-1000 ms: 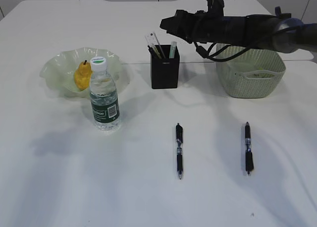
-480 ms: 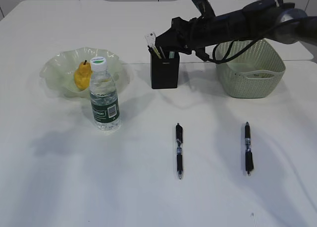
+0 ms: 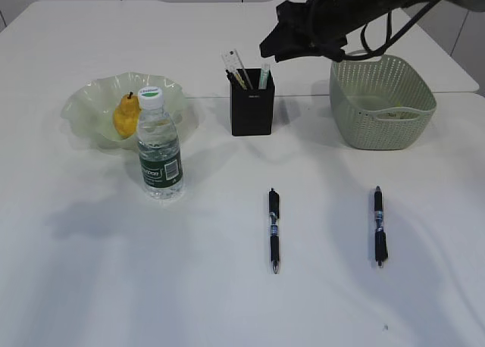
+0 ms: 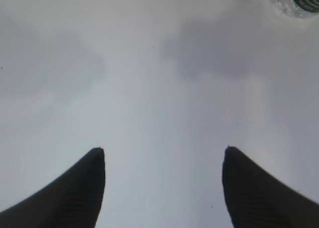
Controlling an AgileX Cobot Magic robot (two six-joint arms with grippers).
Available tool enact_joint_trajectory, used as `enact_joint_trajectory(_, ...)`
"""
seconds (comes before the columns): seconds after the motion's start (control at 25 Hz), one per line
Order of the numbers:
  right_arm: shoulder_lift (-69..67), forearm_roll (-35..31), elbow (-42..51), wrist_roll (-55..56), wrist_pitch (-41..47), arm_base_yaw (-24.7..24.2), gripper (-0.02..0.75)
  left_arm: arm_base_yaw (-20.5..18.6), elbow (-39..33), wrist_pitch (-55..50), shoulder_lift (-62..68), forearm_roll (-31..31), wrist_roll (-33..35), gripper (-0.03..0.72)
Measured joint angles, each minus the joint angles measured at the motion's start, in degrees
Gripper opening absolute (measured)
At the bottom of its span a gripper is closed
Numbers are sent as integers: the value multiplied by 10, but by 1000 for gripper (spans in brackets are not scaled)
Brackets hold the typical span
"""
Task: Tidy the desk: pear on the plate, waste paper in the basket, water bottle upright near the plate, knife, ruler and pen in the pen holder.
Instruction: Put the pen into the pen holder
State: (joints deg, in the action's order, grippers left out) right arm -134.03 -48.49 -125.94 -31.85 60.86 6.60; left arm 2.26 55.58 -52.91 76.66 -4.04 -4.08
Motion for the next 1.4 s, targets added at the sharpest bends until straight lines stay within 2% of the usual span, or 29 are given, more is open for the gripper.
enact_joint_trajectory(0.28,74,97,12,67,38,0,267,0,0,0,0,0,0,521)
enact_joint_trajectory(0.72,226,265,158,213,97,0,268,0,0,0,0,-1,0,520)
enact_joint_trajectory(1.04,326,319,270,254,100,0,267,0,0,0,0,-2,0,521)
enact_joint_trajectory(1.4,430,365,462,260,100,0,268,0,0,0,0,-3,0,521)
